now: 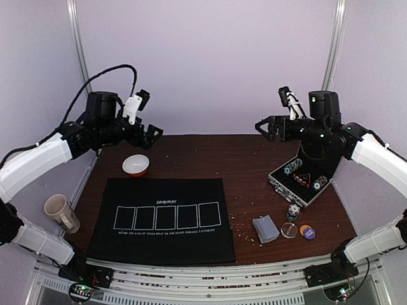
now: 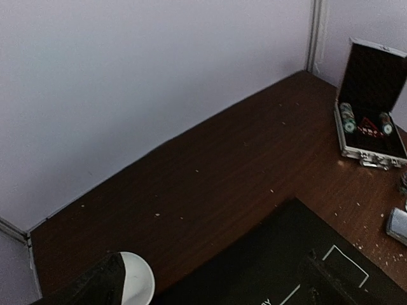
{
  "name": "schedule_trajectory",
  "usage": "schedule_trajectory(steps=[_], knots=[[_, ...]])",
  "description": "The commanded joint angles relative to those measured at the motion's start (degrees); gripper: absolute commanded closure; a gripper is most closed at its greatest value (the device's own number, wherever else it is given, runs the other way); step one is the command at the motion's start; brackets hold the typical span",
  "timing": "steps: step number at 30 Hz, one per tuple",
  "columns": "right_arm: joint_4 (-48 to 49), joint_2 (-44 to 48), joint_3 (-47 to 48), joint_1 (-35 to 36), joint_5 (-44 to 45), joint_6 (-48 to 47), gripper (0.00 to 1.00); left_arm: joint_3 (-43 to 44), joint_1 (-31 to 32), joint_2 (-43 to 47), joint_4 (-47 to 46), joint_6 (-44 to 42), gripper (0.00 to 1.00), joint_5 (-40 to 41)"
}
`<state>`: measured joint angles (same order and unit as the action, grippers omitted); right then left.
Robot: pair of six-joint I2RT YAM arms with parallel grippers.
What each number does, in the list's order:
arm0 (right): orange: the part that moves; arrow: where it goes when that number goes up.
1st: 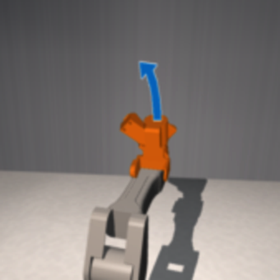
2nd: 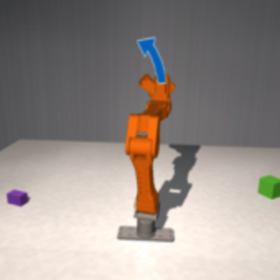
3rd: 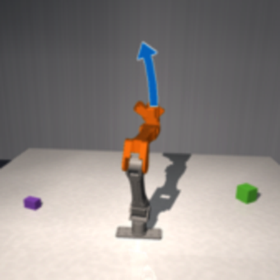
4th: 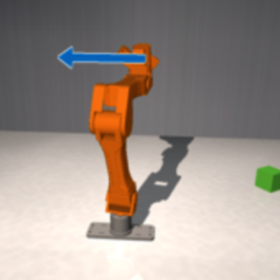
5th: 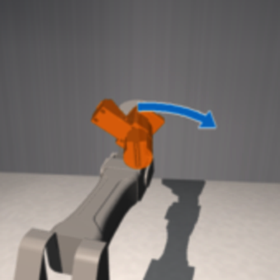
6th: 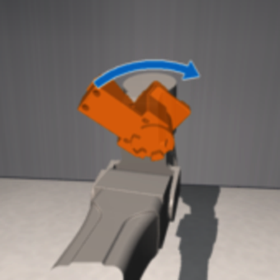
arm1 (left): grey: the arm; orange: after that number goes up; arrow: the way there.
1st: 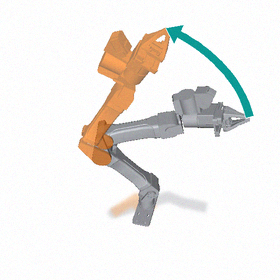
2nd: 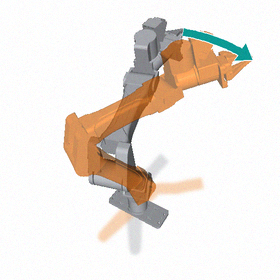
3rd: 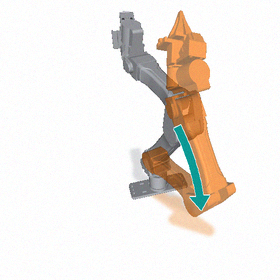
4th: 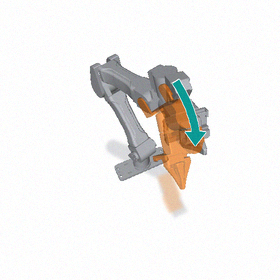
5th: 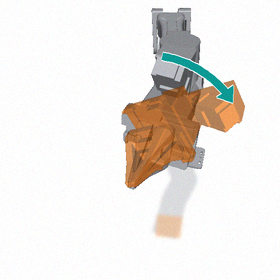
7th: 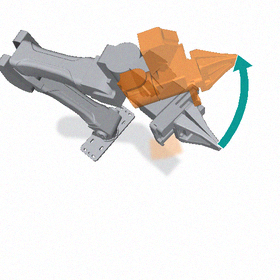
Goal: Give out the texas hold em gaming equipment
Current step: Pick up the dealer button from the center of the board.
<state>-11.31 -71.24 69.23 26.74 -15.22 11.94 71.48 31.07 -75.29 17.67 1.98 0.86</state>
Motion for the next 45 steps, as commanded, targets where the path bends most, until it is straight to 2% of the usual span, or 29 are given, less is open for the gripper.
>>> schedule_trajectory(steps=[1,6,10,12,18,26,34,45], knots=[[-25.23,-5.07,5.83,5.21,17.50,0.98,0.01,2.78,5.35,-2.17,11.97,-3.65,0.02,-3.00],[-42.81,-10.40,10.00,8.22,26.96,7.24,0.00,-1.02,7.38,-3.37,12.39,-3.51,0.02,-4.76],[-52.53,-13.97,8.13,8.52,30.51,12.72,0.00,-2.66,7.48,-4.61,11.20,-3.77,0.02,-4.74],[-54.10,-14.51,5.34,8.51,31.50,15.18,0.00,-3.32,7.44,-4.93,10.42,-4.26,0.02,-5.62],[-50.86,-14.60,-2.02,7.98,30.94,18.22,0.00,-5.44,7.44,-4.58,8.36,-4.53,0.02,-7.03],[-42.47,-15.04,-11.57,1.58,22.39,15.64,0.00,-6.88,7.44,-3.16,7.57,-5.16,0.02,-6.79],[-37.80,-16.00,-14.78,-1.27,19.49,13.82,0.11,-6.11,7.46,-4.40,7.65,-5.35,0.02,-6.93],[-37.48,-16.68,-14.80,-1.77,19.79,13.19,0.12,-6.05,7.45,-4.56,7.67,-5.52,0.02,-6.78]])
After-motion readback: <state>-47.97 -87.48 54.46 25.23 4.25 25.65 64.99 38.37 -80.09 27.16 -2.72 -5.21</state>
